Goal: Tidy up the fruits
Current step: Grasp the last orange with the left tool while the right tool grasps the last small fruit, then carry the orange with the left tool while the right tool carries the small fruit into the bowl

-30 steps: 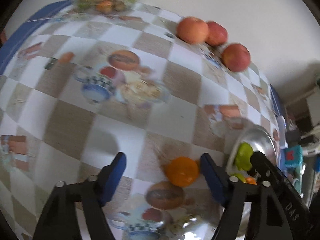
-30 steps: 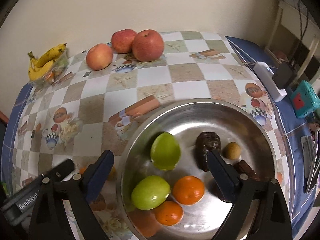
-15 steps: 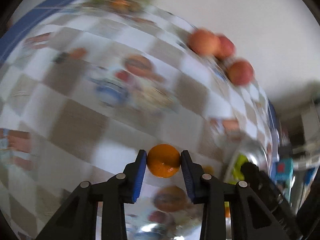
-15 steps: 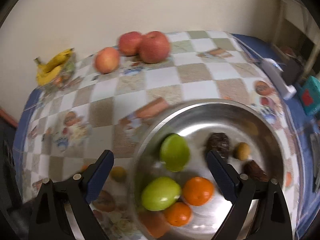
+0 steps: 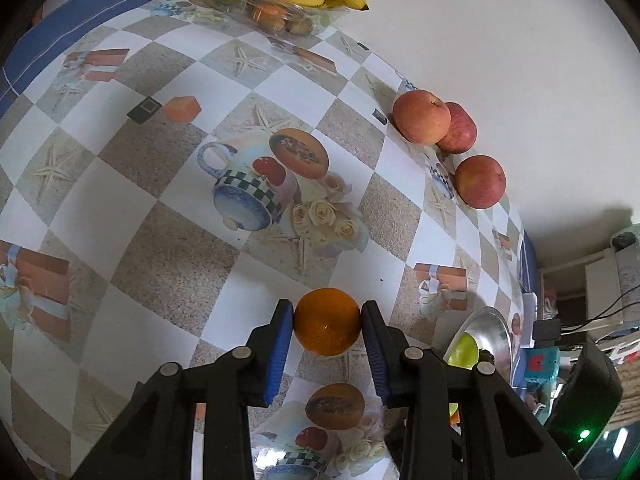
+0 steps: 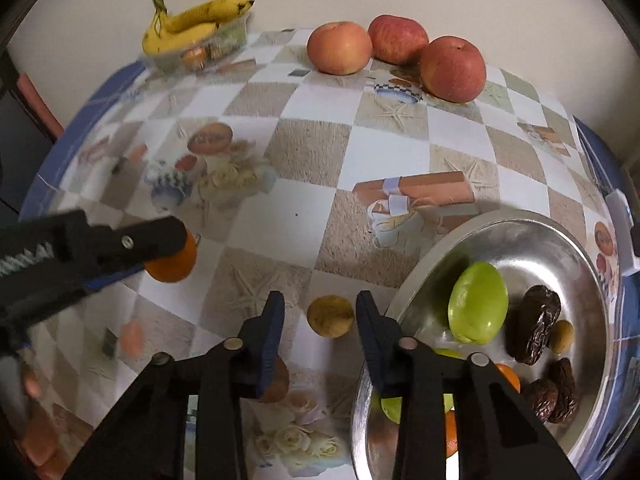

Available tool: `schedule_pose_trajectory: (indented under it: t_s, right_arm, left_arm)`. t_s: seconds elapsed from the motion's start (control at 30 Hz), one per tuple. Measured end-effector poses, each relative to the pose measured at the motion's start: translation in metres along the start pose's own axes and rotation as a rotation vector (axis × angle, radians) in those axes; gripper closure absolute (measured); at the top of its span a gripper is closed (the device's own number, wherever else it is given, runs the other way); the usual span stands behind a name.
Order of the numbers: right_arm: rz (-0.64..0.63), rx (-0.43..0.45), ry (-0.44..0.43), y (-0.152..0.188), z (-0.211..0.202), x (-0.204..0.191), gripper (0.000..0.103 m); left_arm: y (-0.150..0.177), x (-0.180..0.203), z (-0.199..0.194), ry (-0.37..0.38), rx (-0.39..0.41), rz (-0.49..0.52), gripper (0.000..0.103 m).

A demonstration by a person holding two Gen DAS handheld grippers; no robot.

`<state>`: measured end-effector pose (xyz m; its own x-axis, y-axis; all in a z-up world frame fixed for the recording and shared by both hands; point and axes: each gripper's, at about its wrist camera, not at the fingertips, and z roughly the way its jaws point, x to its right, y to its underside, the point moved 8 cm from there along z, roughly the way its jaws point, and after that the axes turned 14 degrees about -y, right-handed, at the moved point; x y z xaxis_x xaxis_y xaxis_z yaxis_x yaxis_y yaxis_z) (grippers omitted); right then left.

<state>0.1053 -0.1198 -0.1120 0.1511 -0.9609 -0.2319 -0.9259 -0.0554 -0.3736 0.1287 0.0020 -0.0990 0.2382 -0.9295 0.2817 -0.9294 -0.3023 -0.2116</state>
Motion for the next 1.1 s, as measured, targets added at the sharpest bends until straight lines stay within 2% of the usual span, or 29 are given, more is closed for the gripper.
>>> schedule_pose_trajectory:
  t_s: [0.27, 0.43, 0.53, 0.67, 0.83, 0.97, 1.1]
  right_arm:
    - [-0.141, -0.044, 0.140, 0.000, 0.007, -0.007, 0.072]
    - [-0.162, -0.051, 0.151, 0.000, 0.007, -0.009, 0.076]
    - [-0.140, -0.045, 0.119, -0.001, 0.005, -0.009, 0.076]
    - [-0.020, 0.035, -0.061, -0.010, -0.013, -0.012, 0.076]
    - [0.096, 0.139, -0.054, -0.010, -0.059, 0.018, 0.076]
    - [0.223, 0.153, -0.029, 0.014, -0.080, 0.052, 0.076]
    - [0.253, 0.138, 0.002, 0.037, -0.093, 0.066, 0.076]
  left_arm:
    - [-0.001, -0.002, 0.001, 0.005, -0.007, -0.007, 0.065]
    - [-0.001, -0.002, 0.001, -0.002, -0.003, -0.003, 0.065]
    - [-0.002, -0.002, 0.001, -0.005, 0.001, -0.001, 0.065]
    - [-0.001, 0.005, -0.003, -0.015, 0.020, 0.026, 0.065]
    - [0.014, 0.035, -0.012, -0.003, 0.037, 0.121, 0.065]
    - [0.044, 0.074, -0.020, 0.005, 0.044, 0.269, 0.065]
    - [0.078, 0.106, -0.018, 0.016, 0.019, 0.391, 0.065]
